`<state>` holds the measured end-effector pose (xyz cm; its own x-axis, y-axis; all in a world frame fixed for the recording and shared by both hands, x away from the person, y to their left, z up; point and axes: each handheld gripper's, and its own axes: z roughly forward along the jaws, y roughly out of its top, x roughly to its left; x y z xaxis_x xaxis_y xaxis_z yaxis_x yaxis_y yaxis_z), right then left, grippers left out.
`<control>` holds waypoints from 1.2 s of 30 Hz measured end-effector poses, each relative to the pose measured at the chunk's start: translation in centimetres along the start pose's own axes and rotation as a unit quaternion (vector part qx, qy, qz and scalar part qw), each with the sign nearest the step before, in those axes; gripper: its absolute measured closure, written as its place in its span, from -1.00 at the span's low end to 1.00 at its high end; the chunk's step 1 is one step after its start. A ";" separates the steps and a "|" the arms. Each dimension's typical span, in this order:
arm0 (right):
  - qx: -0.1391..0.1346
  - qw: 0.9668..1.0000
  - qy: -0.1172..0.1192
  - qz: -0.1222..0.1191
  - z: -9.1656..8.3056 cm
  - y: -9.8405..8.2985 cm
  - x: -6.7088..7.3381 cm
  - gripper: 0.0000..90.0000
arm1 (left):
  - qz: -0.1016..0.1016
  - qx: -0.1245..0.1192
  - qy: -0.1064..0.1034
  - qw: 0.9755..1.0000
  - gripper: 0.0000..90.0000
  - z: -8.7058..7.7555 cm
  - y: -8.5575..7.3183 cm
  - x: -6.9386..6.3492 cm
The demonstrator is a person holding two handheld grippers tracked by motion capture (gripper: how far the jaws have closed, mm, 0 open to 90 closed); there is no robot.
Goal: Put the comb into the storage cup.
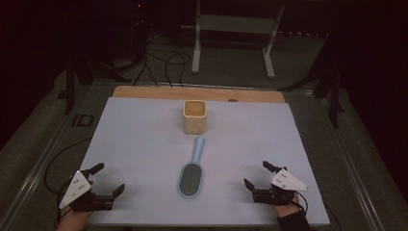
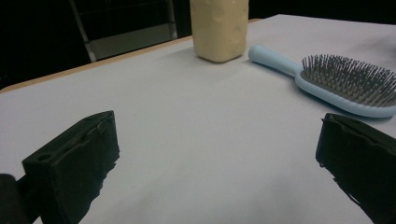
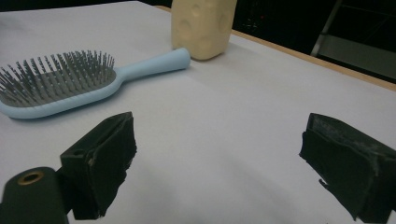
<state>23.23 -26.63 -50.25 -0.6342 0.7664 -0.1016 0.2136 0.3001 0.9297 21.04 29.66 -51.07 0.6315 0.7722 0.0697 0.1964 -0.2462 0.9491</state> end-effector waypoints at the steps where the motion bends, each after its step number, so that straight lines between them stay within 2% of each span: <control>1: 0.000 1.000 0.001 0.002 0.0 0.0 0.0 -0.79 | 0.001 0.004 0.001 1.000 -1.00 0.0 0.0 0.0; 5: -0.006 1.000 -0.009 0.000 -0.2 0.1 0.0 -0.79 | -0.003 0.006 -0.003 1.000 -1.00 0.1 0.3 -0.1; 9: -0.015 1.000 -0.014 0.011 -0.4 0.2 0.0 -0.79 | -0.001 0.013 -0.006 1.000 -1.00 0.1 0.7 0.0; 13: -0.012 1.000 -0.017 0.007 -0.4 0.3 0.1 -0.79 | 0.017 0.022 -0.010 1.000 -1.00 0.2 1.3 -0.3; 16: -0.013 1.000 -0.021 0.001 -0.4 0.3 0.3 -0.79 | 0.016 0.019 -0.030 0.999 -1.00 0.3 2.0 -0.4; 19: -0.020 1.000 -0.022 0.008 -0.5 0.5 0.2 -0.79 | 0.009 0.022 -0.048 0.999 -1.00 0.6 2.7 -0.6; 23: -0.016 1.000 -0.022 0.007 -0.4 0.5 0.3 -0.79 | 0.016 0.031 -0.060 0.998 -1.00 1.0 3.5 -0.6; 29: -0.017 1.000 -0.022 0.006 -0.4 0.5 0.5 -0.79 | 0.006 0.027 -0.082 0.996 -1.00 1.6 4.9 -0.4; 31: -0.017 1.000 -0.022 0.007 -0.5 0.6 0.5 -0.79 | 0.007 0.028 -0.085 0.996 -1.00 1.8 5.1 -0.4; 34: -0.016 1.000 -0.020 0.006 -0.5 0.5 0.5 -0.79 | 0.015 0.038 -0.099 0.994 -1.00 2.4 6.1 -0.4; 36: -0.018 1.000 -0.018 0.009 -0.4 0.6 0.5 -0.79 | 0.021 0.039 -0.099 0.994 -1.00 2.7 6.7 -0.5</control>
<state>22.73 -26.34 -49.63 -0.6025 0.7922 -0.0969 0.1981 0.2660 0.9434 24.07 26.00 -45.56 0.7743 0.6316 0.0391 0.2196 -0.3262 0.9194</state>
